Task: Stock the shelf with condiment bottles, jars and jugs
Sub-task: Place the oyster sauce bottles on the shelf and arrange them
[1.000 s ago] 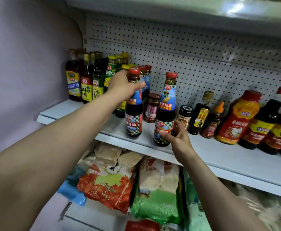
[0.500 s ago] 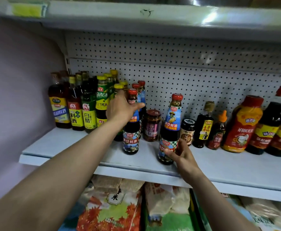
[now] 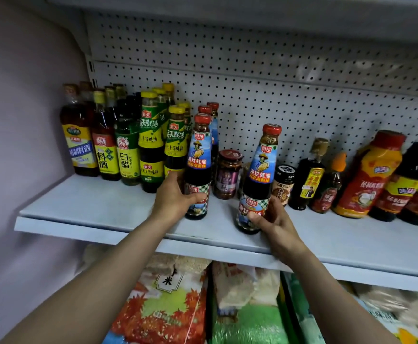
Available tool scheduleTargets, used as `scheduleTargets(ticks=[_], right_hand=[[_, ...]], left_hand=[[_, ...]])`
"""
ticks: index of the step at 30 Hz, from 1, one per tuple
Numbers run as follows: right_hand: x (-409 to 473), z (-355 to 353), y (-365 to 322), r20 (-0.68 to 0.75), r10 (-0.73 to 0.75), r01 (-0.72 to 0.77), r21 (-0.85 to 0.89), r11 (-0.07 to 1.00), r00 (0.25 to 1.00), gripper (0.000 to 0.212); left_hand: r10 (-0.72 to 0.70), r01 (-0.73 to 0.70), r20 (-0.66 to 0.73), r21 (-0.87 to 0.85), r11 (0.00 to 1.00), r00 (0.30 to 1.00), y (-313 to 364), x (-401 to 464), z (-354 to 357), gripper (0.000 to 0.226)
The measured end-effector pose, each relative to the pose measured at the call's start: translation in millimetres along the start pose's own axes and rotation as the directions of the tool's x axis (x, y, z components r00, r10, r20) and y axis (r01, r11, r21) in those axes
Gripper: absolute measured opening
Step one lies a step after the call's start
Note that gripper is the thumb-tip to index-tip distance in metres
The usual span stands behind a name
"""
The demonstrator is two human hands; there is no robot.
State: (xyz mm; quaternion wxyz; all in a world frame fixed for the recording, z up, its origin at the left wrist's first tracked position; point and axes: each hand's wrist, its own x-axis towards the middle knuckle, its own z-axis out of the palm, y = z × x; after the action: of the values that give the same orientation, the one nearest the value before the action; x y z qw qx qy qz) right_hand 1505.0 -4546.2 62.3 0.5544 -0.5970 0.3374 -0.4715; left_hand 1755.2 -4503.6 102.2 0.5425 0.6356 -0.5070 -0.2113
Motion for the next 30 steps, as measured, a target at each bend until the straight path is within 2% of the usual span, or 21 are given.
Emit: scheduleTargets(ticks=[10, 14, 20, 24, 27, 30], right_hand=[[1.0, -0.2, 1.9, -0.018, -0.006, 0.006, 0.019, 1.000, 1.000, 0.062], [0.3, 0.1, -0.5, -0.013, -0.001, 0.001, -0.007, 1.000, 1.000, 0.066], [-1.4, 6.3, -3.3, -0.044, 0.028, -0.029, -0.017, 0.999, 0.999, 0.074], [-5.2, 21.8, -3.6, -0.059, 0.027, -0.030, -0.044, 0.999, 0.998, 0.060], [-12.0, 50.1, -1.3, -0.020, 0.013, -0.014, -0.055, 0.998, 1.000, 0.059], [-13.5, 84.0, 4.1, 0.030, -0.015, 0.018, -0.097, 0.995, 0.999, 0.053]], left_hand=[[-0.045, 0.061, -0.097, 0.169, 0.984, 0.994, -0.1, 26.2, 17.9, 0.065], [-0.048, 0.068, -0.139, 0.139, 0.988, 0.989, -2.0, 26.4, 19.4, 0.067], [-0.015, 0.028, -0.108, 0.117, 0.993, 0.994, 6.7, 20.8, 5.0, 0.066], [0.115, -0.115, -0.154, 0.014, 0.993, 0.981, 34.5, 11.7, -25.6, 0.064], [0.282, -0.283, -0.017, -0.105, 0.953, 0.959, 66.6, 3.2, -41.4, 0.061], [0.407, -0.390, 0.123, -0.143, 0.910, 0.905, 91.3, -1.8, -49.8, 0.073]])
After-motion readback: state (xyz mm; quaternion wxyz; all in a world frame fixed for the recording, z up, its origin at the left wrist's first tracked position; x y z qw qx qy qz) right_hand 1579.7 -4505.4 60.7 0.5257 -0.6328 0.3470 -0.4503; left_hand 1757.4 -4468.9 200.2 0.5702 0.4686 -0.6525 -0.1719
